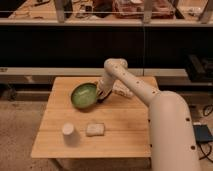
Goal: Drag the ceramic bowl in a circle
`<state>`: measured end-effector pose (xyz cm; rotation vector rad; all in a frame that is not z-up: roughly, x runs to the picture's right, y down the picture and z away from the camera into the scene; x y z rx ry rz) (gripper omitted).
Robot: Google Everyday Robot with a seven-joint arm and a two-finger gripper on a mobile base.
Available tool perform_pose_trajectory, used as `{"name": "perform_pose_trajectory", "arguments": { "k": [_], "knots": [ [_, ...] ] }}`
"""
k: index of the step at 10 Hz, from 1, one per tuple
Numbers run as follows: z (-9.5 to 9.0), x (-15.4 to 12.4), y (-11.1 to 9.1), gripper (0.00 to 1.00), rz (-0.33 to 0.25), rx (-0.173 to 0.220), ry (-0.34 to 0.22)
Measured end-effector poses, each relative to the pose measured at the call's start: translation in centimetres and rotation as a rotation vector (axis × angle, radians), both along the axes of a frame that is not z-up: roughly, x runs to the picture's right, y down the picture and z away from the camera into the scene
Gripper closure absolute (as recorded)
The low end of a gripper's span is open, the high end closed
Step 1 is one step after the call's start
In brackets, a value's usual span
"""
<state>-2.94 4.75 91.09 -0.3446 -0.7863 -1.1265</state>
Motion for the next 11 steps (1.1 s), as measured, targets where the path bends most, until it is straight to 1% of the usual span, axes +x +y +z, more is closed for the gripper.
{"name": "perform_pose_trajectory", "arguments": {
  "k": [2, 3, 5, 6, 8, 9, 11],
  "knots": [
    [-2.3, 0.1, 2.7, 0.80, -0.013, -0.012, 0.004],
    [-3.0, -0.1, 3.5, 0.80, -0.018, -0.015, 0.002],
    [-4.3, -1.6, 4.9, 0.80, -0.036, -0.019, -0.020],
    [-5.0, -2.9, 5.5, 0.80, -0.051, -0.019, -0.043],
    [-5.5, -5.1, 6.1, 0.80, -0.071, -0.024, -0.077],
    [-5.7, -6.7, 6.4, 0.80, -0.090, -0.026, -0.104],
    [-5.5, -8.6, 6.8, 0.80, -0.118, -0.029, -0.138]
  ]
}}
